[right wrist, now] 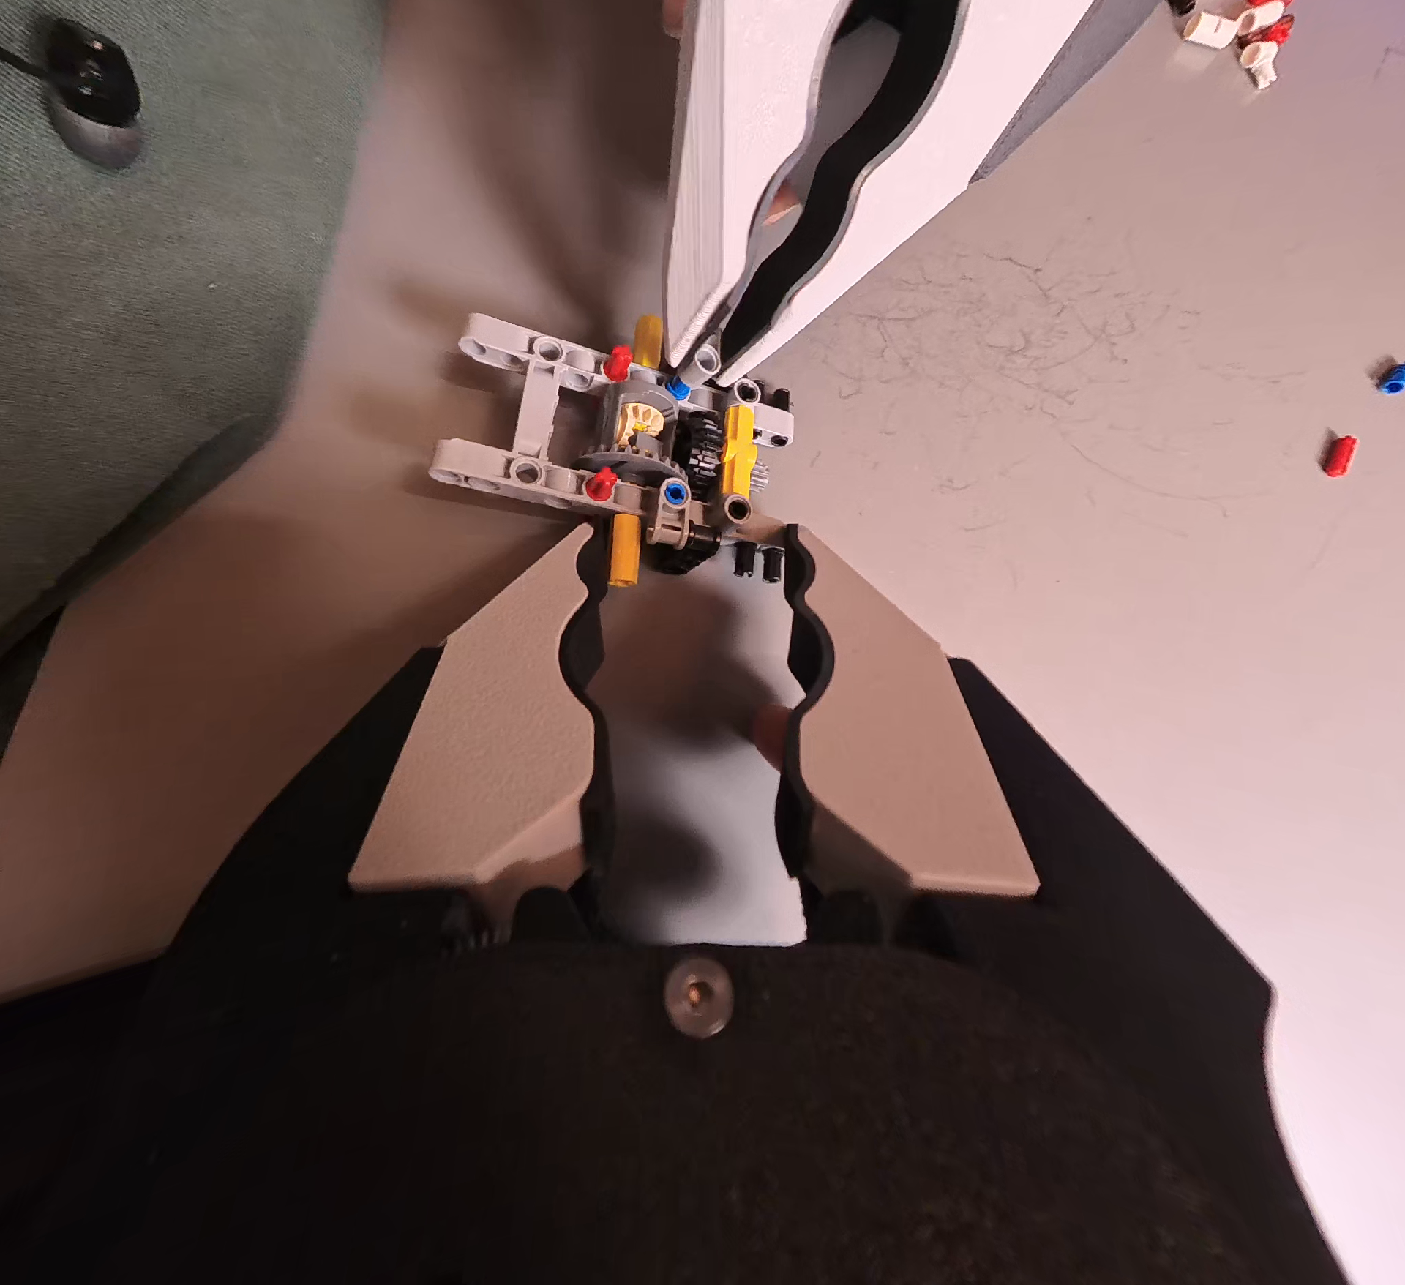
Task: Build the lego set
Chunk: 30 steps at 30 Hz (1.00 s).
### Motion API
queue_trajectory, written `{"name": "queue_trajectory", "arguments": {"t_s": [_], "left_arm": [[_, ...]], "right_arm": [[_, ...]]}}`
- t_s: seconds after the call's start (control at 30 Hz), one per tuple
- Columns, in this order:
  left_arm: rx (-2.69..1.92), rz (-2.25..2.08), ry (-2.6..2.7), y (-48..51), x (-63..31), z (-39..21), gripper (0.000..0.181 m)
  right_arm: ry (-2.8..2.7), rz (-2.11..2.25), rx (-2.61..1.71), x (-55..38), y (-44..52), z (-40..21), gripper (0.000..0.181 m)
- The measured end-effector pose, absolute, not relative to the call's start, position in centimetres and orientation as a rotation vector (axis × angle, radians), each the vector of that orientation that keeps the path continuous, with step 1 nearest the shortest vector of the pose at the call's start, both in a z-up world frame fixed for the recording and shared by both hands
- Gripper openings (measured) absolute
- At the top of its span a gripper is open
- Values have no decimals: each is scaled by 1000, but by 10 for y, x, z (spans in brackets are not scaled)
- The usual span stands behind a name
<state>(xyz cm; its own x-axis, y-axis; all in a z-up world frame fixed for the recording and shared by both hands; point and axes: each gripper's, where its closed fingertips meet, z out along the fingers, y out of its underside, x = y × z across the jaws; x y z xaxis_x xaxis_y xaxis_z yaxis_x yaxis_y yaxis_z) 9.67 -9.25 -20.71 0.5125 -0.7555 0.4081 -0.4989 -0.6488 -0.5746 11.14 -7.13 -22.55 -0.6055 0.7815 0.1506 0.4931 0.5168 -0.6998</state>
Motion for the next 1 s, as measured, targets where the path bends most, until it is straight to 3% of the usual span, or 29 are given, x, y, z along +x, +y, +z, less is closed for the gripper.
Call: {"name": "queue_trajectory", "arguments": {"t_s": [0.4,0.9,0.97,1.0], "left_arm": [[-2340,-607,1197,-97,98,-209,6],[-2493,-785,1225,-107,105,-211,6],[-2447,-740,1290,-111,115,-213,5],[-2416,-691,1330,-110,121,-214,6]], "right_arm": [[-2314,857,-1032,113,-72,-226,44],[-2320,871,-1033,115,-72,-226,43],[-2222,732,-1057,103,-53,-228,8],[-2237,743,-1026,104,-57,-227,6]]}}
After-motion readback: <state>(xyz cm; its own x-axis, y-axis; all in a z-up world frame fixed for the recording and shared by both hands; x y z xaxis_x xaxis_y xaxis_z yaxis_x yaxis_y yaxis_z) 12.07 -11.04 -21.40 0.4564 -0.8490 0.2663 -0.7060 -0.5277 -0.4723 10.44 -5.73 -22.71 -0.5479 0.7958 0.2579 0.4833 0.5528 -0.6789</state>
